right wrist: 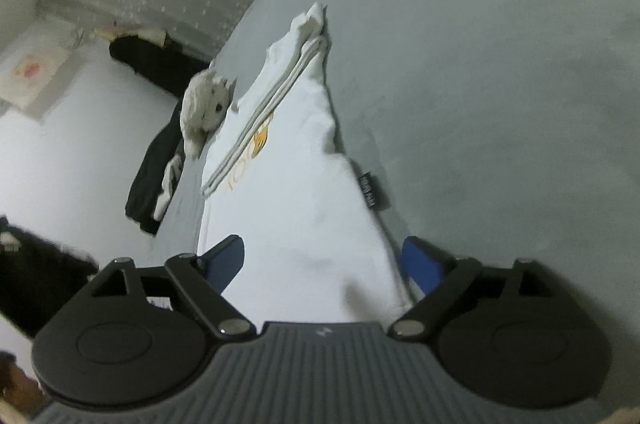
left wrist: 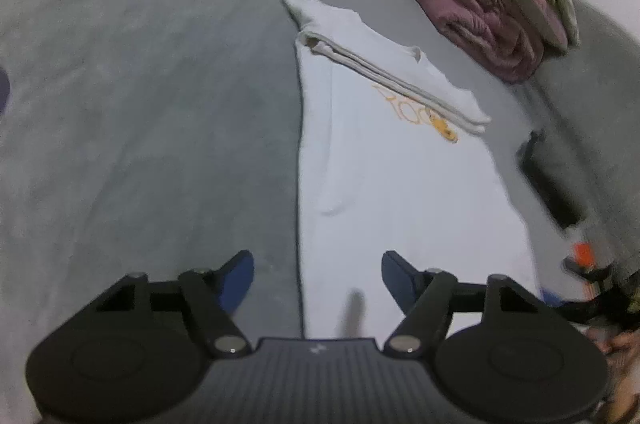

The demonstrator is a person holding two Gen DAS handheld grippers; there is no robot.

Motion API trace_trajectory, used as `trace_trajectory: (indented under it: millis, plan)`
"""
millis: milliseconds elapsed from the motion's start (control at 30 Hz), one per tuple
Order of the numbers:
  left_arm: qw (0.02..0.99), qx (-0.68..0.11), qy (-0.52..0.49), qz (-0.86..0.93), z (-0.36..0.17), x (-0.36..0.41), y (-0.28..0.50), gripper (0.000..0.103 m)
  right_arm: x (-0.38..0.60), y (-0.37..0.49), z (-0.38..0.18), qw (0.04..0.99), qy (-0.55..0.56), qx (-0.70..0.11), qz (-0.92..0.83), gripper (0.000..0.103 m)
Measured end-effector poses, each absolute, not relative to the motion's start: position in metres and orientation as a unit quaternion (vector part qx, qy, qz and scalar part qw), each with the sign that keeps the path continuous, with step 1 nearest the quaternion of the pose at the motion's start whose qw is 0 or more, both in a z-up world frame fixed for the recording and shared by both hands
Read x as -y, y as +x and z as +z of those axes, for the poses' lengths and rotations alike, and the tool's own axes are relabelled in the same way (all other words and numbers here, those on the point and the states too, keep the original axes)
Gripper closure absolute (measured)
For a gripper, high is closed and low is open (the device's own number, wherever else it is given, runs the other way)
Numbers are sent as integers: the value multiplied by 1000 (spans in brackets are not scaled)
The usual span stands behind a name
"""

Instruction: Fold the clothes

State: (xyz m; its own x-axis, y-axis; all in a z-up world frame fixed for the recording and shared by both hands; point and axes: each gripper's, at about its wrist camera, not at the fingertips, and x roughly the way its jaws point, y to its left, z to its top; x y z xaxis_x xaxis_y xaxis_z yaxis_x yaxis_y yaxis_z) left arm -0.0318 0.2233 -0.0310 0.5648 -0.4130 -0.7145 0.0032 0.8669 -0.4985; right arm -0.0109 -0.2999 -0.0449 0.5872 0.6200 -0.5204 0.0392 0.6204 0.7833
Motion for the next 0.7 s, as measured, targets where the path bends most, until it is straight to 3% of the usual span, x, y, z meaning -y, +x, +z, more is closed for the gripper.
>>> trace_trajectory:
  millis: [333, 400, 700]
  plan:
    - [808, -465, -310, -186, -47, -241, -30, 37, 310, -5, -50, 777, 399, -435, 219, 17]
    - [797, -472, -319, -199, -51, -237, -31, 43, 311, -6, -51, 774, 398, -436, 228, 18]
    - [793, -465, -320, -230, -59, -224, -42, 50, 305, -16, -52, 774, 382, -433, 260, 20]
